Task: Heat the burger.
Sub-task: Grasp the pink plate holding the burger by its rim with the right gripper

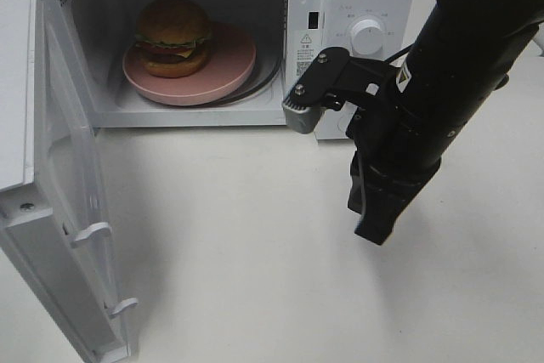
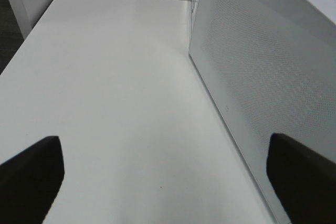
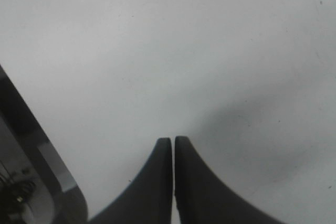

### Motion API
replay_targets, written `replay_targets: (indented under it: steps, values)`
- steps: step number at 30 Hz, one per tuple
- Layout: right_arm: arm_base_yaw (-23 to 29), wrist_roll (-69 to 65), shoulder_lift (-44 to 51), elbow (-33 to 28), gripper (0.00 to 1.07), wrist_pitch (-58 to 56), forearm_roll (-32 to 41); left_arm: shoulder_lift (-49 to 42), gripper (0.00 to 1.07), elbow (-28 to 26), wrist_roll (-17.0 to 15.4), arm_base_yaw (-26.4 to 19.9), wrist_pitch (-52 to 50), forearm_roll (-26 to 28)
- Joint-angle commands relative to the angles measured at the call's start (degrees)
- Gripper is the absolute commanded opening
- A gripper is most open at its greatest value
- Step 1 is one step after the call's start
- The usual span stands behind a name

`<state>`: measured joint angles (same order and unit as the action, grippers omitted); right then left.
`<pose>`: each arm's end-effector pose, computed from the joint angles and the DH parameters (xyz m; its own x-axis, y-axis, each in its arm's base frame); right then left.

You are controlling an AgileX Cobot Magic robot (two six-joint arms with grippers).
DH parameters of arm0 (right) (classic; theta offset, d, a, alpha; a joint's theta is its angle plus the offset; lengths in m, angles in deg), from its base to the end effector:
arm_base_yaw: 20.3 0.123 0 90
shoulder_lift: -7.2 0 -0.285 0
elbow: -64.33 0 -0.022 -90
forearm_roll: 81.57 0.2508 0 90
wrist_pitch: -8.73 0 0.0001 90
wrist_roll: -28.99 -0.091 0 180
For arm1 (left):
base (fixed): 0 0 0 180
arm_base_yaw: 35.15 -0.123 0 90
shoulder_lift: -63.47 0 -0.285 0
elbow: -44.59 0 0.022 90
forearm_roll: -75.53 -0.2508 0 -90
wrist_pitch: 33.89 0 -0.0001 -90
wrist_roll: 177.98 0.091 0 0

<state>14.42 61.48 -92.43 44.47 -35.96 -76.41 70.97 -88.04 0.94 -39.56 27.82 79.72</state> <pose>0.2447 0.1765 0.2123 -0.4116 -0.8705 -0.2699 -0.8915 0.4461 -0.0791 -0.0084 -0.0065 0.2819 -0.4435 -0.0878 -0.8920 -0.0431 0.9961 -0.0766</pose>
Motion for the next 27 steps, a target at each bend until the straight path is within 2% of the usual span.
replay_targets:
  steps: [1,2,6,9,11,20,22,25,27]
  values:
    - [-0.06,10.54,0.52,0.52,0.05,-1.55,-0.23,-0.97,0.98,0.23,0.11,-0.17,-0.52,0.46]
    - [-0.06,15.70,0.52,0.69,0.06,-2.29,0.06,-0.97,0.98,0.23,0.11,-0.17,-0.52,0.46]
    - [-0.06,20.00,0.52,1.83,0.06,-3.61,0.00,-0.97,0.98,0.23,0.11,-0.17,-0.52,0.46]
    - [0.00,23.84,0.52,3.09,0.07,-4.70,-2.29,-0.97,0.98,0.23,0.11,-0.17,-0.52,0.46]
    - [0.00,28.53,0.52,4.30,0.08,-4.76,-7.05,-0.97,0.98,0.23,0.11,-0.17,-0.52,0.46]
    - [0.11,30.19,0.52,5.50,0.10,-4.35,-11.52,-0.97,0.98,0.23,0.11,-0.17,-0.52,0.46]
    - [0.11,30.60,0.52,5.79,0.16,-3.72,-15.07,-0.97,0.98,0.23,0.11,-0.17,-0.52,0.46]
    - [0.11,30.48,0.52,5.79,0.19,-3.04,-15.47,-0.97,0.98,0.23,0.11,-0.17,-0.52,0.46]
    - [0.11,28.02,0.52,5.79,0.40,0.46,-15.87,-0.97,0.98,0.23,0.11,-0.17,-0.52,0.46]
